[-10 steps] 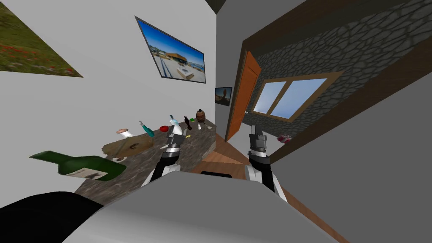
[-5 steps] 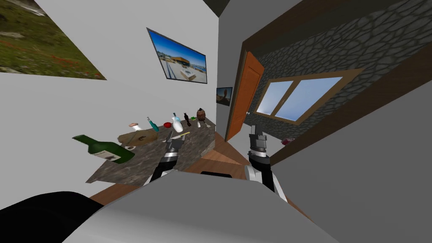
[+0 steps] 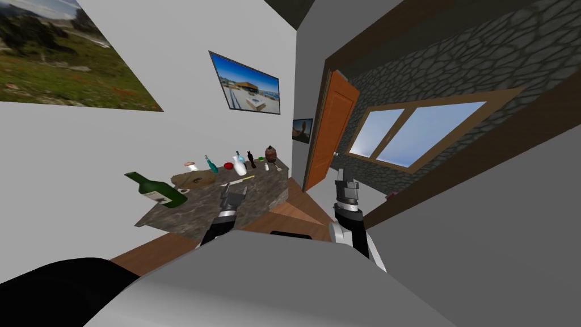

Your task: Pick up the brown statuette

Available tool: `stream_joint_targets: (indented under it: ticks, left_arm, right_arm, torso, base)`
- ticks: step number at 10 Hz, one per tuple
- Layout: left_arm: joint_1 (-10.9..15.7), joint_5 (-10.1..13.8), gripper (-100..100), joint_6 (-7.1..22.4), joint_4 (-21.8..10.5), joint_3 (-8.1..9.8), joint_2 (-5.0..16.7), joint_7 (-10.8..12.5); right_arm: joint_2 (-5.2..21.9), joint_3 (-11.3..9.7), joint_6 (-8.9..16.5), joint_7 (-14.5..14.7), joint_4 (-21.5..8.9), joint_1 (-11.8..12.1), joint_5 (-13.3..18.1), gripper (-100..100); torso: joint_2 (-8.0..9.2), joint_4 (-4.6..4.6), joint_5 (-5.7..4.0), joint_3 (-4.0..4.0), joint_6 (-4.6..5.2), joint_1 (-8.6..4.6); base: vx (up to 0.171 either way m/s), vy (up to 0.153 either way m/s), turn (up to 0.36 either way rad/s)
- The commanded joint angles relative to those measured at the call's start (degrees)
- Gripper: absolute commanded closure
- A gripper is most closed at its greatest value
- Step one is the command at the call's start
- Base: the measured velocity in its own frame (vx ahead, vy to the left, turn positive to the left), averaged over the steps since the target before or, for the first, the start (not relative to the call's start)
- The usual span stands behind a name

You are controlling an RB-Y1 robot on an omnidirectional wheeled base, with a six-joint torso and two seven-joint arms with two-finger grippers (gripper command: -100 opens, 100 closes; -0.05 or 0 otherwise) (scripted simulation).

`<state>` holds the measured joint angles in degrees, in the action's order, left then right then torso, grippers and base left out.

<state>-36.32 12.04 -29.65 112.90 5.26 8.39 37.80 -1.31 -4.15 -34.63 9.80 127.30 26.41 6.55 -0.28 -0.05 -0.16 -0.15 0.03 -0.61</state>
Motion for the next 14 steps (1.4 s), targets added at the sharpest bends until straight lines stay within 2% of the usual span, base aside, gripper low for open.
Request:
stream_joint_targets:
  ticks: [1,3,4,6,14]
  left_arm:
    - [-0.3,1.4,-100,-0.1,-2.0,0.51,0.4,1.7]
    - [-0.5,3.2,-100,0.7,-3.4,1.12,0.8,3.0]
    - [-0.5,5.4,-100,1.8,-4.5,1.81,0.9,3.9]
    - [-0.3,7.8,-100,3.4,-5.4,2.61,0.9,4.6]
    - [1.2,18.8,-100,11.6,-6.8,6.64,-1.4,5.8]
  right_arm:
    - [0.0,0.0,0.0,0.0,0.0,0.0,0.0,0]
    - [0.0,0.0,0.0,0.0,0.0,0.0,0.0,0]
    - [0.0,0.0,0.0,0.0,0.0,0.0,0.0,0]
    - [0.0,0.0,0.0,0.0,0.0,0.0,0.0,0]
    - [0.0,0.0,0.0,0.0,0.0,0.0,0.0,0]
  torso:
    - [0.0,0.0,0.0,0.0,0.0,0.0]
    - [-0.19,-0.04,0.02,-0.1,0.01,0.13]
    - [-0.26,-0.06,0.03,-0.15,0.01,0.17]
    - [-0.64,-0.14,0.03,-0.37,0.02,0.16]
    - [-0.83,-0.19,0.13,-0.49,0.02,0.65]
  base:
    - [0.038,-0.131,0.098]
    - [0.084,-0.104,0.06]
    - [0.163,-0.092,0.081]
    - [0.194,-0.073,0.022]
    - [0.204,0.005,-0.013]
